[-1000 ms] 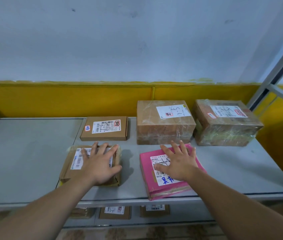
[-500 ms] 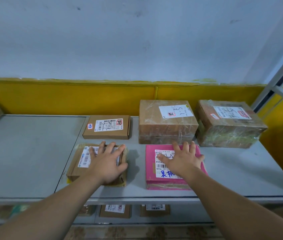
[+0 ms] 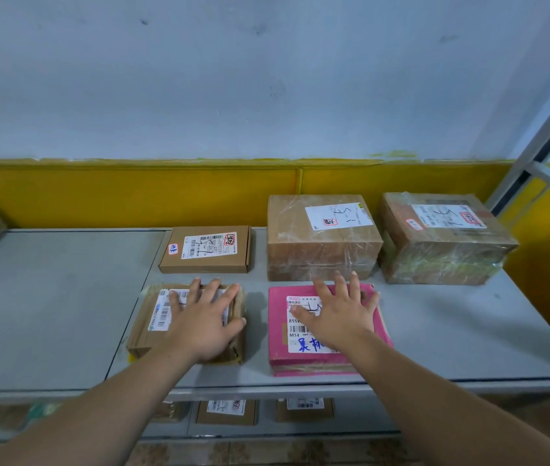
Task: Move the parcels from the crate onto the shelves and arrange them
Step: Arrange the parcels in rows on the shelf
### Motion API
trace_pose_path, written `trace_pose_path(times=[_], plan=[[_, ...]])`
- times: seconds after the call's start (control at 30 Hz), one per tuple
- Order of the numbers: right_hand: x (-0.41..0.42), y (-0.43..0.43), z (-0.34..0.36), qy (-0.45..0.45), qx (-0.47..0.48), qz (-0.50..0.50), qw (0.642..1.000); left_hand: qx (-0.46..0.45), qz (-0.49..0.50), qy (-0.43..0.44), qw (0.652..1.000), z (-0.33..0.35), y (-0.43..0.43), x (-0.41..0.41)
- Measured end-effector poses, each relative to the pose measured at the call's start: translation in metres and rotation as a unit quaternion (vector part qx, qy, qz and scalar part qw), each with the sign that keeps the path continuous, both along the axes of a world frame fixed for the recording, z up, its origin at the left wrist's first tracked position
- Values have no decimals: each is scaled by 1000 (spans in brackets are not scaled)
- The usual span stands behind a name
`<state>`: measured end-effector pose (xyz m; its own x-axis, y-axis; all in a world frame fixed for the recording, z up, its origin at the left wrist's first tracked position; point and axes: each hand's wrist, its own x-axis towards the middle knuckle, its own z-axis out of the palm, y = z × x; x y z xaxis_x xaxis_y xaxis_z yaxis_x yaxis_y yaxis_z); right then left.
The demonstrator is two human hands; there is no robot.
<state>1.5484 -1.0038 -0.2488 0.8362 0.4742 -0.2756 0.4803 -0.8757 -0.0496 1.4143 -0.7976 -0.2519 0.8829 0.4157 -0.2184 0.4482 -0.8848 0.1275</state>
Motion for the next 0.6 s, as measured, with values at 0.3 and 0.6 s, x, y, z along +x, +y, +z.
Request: trace_pose_path(times=[0.3,0.6], plan=[[6,-3,-4,36,14,61,997,8,80,0,997,-1,-14,0],[6,-2,4,45,18,65,997,-43,87,32,995,10,-17,-4]])
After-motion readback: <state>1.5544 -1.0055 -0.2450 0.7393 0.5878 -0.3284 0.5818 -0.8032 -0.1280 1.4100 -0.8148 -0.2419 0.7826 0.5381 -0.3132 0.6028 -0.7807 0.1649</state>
